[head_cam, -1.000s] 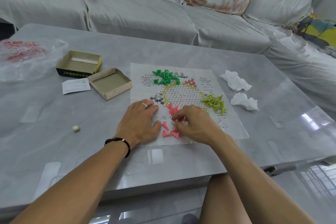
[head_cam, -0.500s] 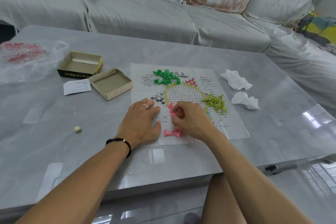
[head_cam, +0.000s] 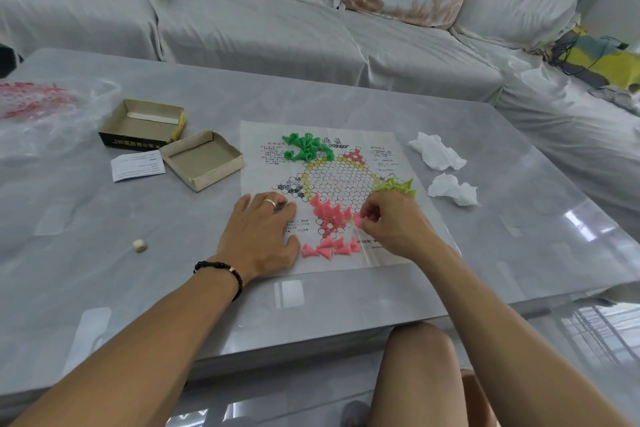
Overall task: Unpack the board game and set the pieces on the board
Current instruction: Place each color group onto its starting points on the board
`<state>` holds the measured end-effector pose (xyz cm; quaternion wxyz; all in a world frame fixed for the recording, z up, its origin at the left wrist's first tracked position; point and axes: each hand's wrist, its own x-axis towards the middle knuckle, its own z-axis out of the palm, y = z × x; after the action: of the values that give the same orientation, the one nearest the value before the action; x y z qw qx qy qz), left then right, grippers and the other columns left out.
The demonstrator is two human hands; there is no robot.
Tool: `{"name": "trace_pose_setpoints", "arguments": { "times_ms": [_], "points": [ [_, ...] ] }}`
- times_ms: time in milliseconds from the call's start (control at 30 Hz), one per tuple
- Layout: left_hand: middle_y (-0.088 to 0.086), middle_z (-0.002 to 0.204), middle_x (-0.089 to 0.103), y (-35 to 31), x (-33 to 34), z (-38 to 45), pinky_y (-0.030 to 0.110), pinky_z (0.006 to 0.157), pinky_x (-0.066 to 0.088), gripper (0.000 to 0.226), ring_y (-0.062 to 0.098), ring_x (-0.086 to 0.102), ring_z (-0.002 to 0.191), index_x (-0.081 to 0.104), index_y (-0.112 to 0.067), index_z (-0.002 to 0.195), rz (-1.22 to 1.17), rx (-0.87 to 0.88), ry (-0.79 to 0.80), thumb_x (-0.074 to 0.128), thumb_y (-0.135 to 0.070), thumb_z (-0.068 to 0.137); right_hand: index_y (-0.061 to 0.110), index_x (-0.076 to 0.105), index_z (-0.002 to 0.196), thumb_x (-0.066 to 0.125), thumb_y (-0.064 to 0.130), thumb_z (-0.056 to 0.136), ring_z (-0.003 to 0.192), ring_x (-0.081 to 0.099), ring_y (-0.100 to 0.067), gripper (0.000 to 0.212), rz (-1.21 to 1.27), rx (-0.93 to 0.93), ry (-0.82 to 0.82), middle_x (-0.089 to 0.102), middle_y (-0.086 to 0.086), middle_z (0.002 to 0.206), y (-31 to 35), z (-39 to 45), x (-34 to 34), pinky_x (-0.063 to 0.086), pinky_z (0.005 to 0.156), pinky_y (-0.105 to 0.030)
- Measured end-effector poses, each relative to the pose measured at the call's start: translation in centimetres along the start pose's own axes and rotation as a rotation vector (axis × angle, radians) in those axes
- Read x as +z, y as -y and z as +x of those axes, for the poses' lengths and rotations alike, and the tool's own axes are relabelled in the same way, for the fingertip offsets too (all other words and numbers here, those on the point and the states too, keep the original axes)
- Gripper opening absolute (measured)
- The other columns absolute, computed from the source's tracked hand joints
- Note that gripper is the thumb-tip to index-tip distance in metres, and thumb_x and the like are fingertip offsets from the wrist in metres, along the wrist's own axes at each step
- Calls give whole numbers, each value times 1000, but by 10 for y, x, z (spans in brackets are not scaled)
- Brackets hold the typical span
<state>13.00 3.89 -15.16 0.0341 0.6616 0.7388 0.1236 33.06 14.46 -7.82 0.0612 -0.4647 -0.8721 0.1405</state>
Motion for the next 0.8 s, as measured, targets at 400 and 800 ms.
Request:
{"name": "trace_pose_setpoints", "arguments": {
  "times_ms": [400,800],
  "points": [
    [2,148,34,1,1,-4,44,118,12,69,19,24,139,33,-21,145,17,18,28,27,-52,84,14,67,83,55,3,84,72,57,-13,17,-102,-37,63,59,7,74,9,12,11,46,65,-28],
    [0,148,34,1,-1,-5,42,119,8,66,18,22,140,36,-23,144,-35,13,21,31,-52,84,13,67,87,58,10,82,73,56,-12,11,11,-26,-70,63,4,77,3,1,15,48,64,-27]
  ]
}}
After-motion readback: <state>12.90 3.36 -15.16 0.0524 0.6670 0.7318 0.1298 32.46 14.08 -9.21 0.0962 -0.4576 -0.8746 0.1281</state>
